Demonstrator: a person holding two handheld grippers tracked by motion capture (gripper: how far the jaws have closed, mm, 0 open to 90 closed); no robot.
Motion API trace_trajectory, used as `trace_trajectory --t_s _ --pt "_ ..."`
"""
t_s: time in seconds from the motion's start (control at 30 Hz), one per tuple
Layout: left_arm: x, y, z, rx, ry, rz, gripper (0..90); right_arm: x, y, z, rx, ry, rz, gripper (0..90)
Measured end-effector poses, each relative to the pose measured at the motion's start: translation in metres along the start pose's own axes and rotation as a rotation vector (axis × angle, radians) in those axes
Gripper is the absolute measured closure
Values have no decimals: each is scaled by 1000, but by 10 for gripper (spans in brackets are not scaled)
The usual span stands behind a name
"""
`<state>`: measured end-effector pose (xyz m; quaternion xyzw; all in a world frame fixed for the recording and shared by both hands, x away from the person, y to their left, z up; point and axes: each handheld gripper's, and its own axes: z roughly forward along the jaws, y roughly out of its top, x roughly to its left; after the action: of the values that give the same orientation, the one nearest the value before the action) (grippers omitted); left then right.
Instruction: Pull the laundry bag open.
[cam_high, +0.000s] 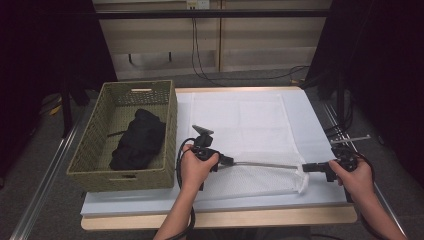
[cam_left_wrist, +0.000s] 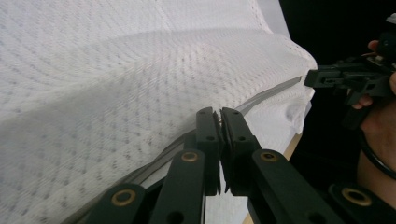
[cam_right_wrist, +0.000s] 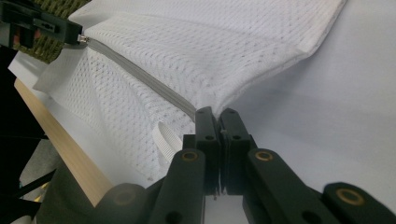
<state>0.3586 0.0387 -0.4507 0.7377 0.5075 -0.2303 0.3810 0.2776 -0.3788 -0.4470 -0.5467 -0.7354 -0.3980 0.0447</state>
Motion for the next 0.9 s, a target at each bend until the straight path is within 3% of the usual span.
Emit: trace_trajectory --t_s 0.03,0.3,0.37,0.83,0.9 --pt "1 0 -2 -6 -17 -9 869 -1 0 0 1 8 7 885" --pt "2 -1 -5 -10 7 -8 870 0 0 0 3 3 -1 885" --pt "2 -1 -6 -10 -13 -24 870 -1 0 0 1 8 5 885" --pt "4 -3 -11 -26 5 -21 869 0 2 2 6 5 1 885" --pt "5 -3 -13 -24 -8 -21 870 0 2 2 5 11 5 885"
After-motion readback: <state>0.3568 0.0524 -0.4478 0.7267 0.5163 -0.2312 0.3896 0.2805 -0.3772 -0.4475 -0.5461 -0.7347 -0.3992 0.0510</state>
